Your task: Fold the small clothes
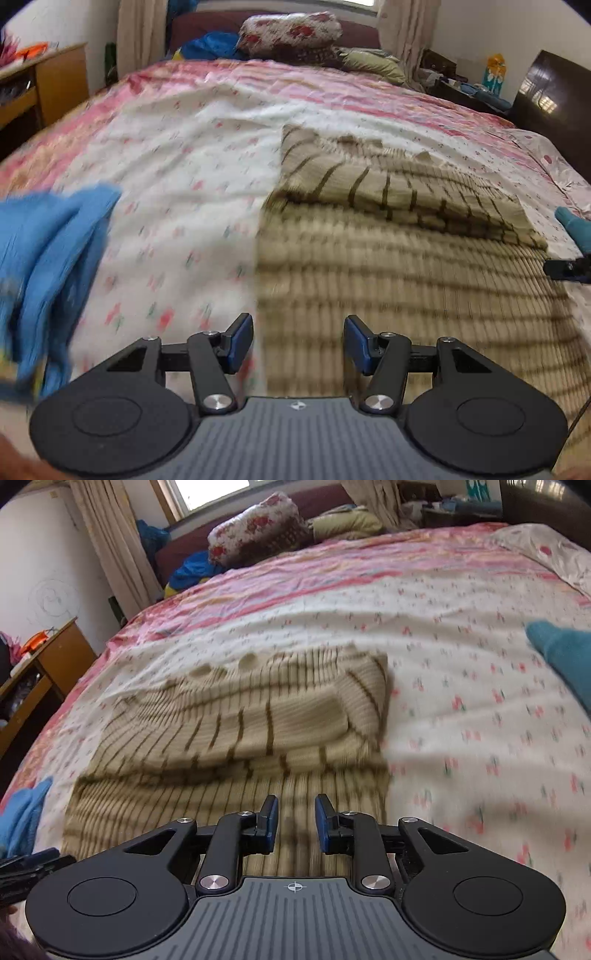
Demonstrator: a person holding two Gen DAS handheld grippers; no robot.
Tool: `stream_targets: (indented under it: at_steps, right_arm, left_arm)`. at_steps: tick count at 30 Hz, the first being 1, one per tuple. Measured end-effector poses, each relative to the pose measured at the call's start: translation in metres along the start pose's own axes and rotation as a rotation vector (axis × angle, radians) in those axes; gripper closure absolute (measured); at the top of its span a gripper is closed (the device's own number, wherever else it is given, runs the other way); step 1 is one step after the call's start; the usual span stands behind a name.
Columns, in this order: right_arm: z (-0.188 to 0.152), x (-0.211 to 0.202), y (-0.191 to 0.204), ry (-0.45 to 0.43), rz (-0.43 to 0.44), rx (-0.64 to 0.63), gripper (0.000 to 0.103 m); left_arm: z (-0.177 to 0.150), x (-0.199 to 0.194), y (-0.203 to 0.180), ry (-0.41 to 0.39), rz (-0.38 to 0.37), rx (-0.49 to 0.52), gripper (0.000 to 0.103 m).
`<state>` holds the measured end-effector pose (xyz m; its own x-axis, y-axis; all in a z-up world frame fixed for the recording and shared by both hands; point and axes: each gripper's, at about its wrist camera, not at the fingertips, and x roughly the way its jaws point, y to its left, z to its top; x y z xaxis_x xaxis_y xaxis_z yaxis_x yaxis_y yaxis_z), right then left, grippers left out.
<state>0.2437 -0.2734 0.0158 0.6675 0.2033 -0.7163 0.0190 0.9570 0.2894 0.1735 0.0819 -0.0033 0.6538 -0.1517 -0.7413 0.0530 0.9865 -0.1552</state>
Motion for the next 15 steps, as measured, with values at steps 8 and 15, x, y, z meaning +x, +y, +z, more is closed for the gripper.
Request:
stream_targets:
  at_steps: [8,15]
  right_arm:
    - [-0.065,-0.051,-0.001,0.091,-0.01,-0.016,0.079]
    - [-0.11,-0.092,-0.017,0.134,-0.041,0.044,0.077]
  left_arm:
    - [-0.046,-0.04,0.008,0.057,-0.057,0.003,0.043]
    - [-0.069,-0.055,0.003,0.105,-0.1,0.014,0.044]
